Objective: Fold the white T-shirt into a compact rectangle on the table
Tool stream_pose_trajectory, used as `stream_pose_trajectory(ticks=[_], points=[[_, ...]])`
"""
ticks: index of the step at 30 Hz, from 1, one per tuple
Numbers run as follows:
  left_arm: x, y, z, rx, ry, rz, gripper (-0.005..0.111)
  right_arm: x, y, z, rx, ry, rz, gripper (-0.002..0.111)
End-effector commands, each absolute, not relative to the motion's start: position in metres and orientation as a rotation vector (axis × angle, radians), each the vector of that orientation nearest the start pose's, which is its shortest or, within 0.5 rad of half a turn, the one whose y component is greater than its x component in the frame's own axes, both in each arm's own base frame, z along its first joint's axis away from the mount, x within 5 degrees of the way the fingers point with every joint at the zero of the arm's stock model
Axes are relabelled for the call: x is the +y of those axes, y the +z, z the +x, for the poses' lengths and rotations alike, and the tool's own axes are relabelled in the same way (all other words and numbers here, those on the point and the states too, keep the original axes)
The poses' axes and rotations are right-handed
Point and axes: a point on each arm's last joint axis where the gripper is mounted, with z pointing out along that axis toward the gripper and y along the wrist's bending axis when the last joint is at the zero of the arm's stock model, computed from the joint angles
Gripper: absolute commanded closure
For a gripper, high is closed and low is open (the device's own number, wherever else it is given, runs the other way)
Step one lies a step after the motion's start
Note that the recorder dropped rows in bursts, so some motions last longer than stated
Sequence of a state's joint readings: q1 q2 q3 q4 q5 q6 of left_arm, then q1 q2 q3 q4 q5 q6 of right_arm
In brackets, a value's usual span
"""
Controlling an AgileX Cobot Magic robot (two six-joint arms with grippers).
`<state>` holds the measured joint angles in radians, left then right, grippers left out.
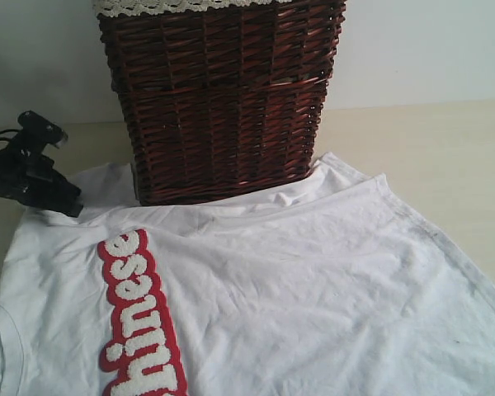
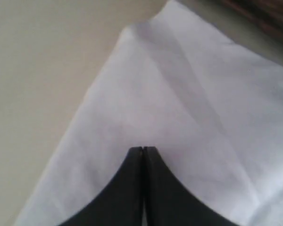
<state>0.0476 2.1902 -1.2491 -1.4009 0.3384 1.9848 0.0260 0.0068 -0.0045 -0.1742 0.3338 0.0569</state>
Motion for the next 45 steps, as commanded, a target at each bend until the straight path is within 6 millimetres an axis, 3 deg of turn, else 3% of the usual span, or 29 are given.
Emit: stream_pose_trajectory(ticks=[1,4,7,10,13,17,22,29,35,45], points=[[-0.007,0.095,0.448,2.246,-0.046,0.771,0.106,-0.004,0.184,0.054,1.805,-0.120,-0.085,0.081],[-0.005,0.110,0.459,2.205,-0.011,0.742,0.106,-0.004,0.184,0.054,1.805,-0.120,-0.085,0.081],[-0.002,0.140,0.461,2.183,-0.046,0.579,0.106,-0.004,0.184,0.054,1.805,-0.120,-0.085,0.081],[0.003,0.177,0.447,2.170,-0.245,0.407,0.106,-0.004,0.184,0.054,1.805,-0.120,-0.085,0.081],[-0.004,0.200,0.417,2.165,-0.608,0.513,0.106,-0.004,0.184,0.054,1.805,-0.120,-0.085,0.081],[-0.034,0.183,0.377,2.198,-0.988,0.700,0.107,-0.004,0.184,0.054,1.805,-0.120,-0.085,0.081],[-0.079,0.144,0.349,2.261,-1.070,0.862,0.107,-0.004,0.184,0.054,1.805,-0.120,-0.085,0.081],[-0.134,0.107,0.310,2.346,-1.137,1.275,0.107,-0.004,0.184,0.054,1.805,-0.120,-0.085,0.081],[-0.140,0.090,0.281,2.474,-1.135,1.451,0.107,-0.004,0.184,0.054,1.805,-0.120,-0.085,0.081],[-0.125,0.071,0.240,2.591,-1.173,1.564,0.107,-0.004,0.184,0.054,1.805,-0.120,-0.085,0.081]])
